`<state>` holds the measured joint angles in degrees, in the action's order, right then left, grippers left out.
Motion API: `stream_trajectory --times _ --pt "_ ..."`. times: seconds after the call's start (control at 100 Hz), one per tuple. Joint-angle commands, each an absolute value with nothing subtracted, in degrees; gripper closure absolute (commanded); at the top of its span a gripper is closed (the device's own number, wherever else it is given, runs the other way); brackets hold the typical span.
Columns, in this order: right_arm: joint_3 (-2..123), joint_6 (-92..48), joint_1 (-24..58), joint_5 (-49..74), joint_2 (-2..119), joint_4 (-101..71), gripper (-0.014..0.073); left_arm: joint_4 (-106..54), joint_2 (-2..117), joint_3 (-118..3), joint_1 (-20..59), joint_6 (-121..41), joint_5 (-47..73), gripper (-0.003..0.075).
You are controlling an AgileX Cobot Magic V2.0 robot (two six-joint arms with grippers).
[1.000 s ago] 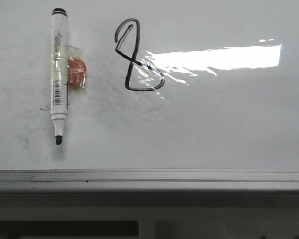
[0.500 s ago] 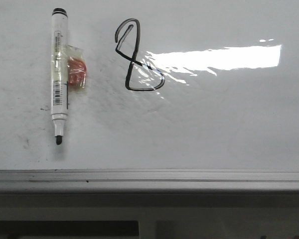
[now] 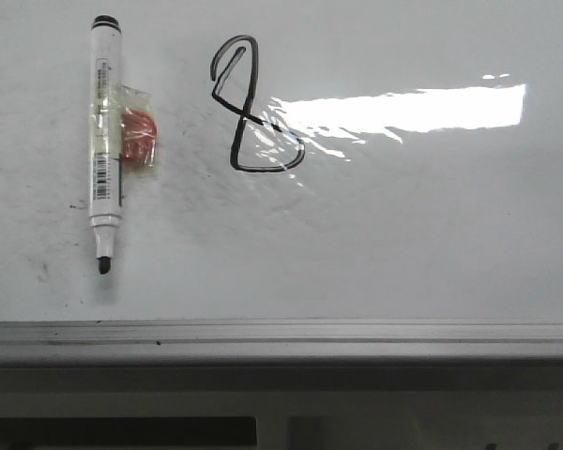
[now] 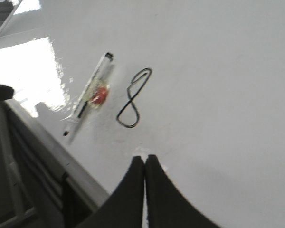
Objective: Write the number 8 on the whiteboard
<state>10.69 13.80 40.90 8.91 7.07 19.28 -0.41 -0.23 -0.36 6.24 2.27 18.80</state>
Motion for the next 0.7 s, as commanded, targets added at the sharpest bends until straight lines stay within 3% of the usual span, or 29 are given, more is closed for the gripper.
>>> stream_trajectory --times 0.0,0.19,0.35,0.69 --pt "9.3 13.7 33.0 -2.5 7.7 18.3 0.0657 -1.0 -1.9 1.9 6.0 2.4 15.8 0.0741" --pt "3.4 13.7 14.4 -10.1 7.7 12.3 0.0657 -1.0 -1.9 1.9 6.0 2.4 15.8 0.0741" --pt "-1.5 13.7 3.3 -16.8 7.6 10.0 0.0657 -1.0 -1.9 1.9 6.0 2.4 15.8 0.0741" --pt "-1.3 7.3 -4.3 5.3 -1.8 5.3 0.0657 -1.0 -1.9 1.9 6.0 2.4 15.8 0.0741"
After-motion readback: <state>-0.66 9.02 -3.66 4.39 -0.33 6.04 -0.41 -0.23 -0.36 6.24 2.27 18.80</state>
